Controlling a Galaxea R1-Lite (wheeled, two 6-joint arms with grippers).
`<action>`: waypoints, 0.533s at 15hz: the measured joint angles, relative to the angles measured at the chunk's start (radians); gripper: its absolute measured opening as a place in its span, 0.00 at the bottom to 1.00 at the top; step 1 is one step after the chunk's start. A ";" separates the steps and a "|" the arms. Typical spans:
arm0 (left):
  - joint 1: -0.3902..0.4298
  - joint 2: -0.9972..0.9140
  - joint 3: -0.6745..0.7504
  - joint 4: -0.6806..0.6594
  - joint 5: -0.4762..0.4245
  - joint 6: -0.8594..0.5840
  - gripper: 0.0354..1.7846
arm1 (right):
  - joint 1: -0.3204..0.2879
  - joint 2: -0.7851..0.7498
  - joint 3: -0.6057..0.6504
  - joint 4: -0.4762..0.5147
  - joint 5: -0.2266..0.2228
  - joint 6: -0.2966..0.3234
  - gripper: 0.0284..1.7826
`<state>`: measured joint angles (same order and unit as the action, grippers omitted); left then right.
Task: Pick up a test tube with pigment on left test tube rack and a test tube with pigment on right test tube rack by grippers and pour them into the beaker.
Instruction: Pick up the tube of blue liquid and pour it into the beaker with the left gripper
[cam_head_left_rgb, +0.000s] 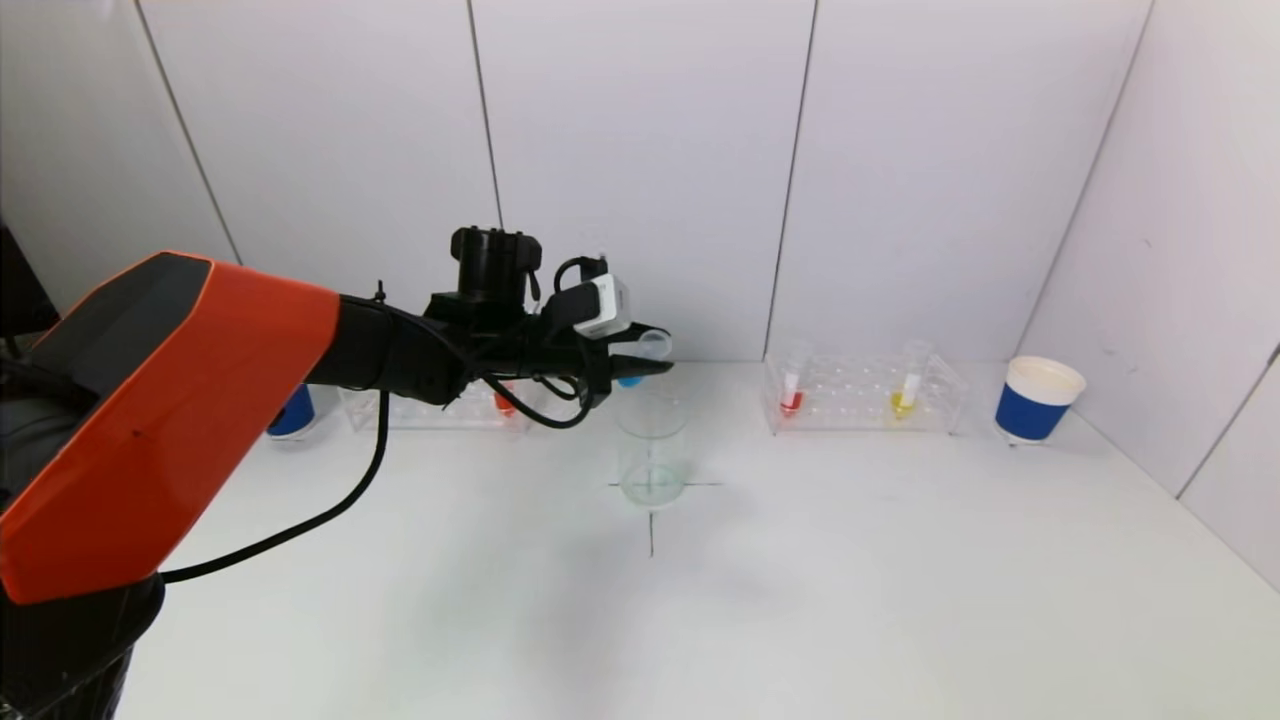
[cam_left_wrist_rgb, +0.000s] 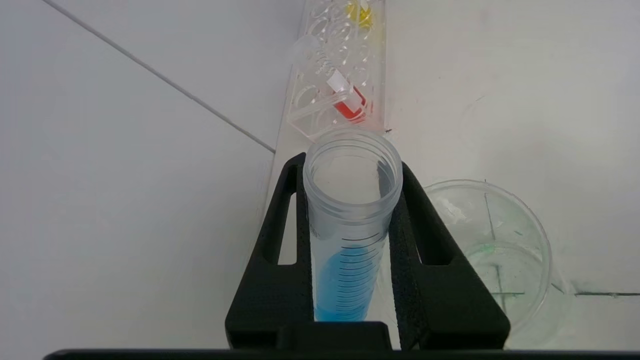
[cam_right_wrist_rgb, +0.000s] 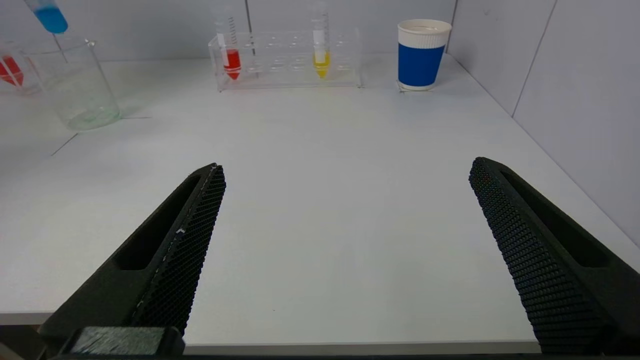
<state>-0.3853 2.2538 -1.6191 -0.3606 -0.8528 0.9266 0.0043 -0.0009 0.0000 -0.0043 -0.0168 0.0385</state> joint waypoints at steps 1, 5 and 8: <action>0.000 0.004 0.001 -0.013 0.000 0.028 0.24 | 0.000 0.000 0.000 0.000 0.000 0.000 1.00; -0.001 0.009 0.010 -0.032 0.000 0.145 0.24 | 0.000 0.000 0.000 0.000 0.000 0.000 1.00; 0.000 0.007 0.033 -0.091 -0.010 0.228 0.24 | 0.000 0.000 0.000 0.000 0.000 0.000 1.00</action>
<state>-0.3849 2.2606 -1.5860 -0.4513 -0.8626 1.1549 0.0043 -0.0009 0.0000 -0.0043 -0.0168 0.0385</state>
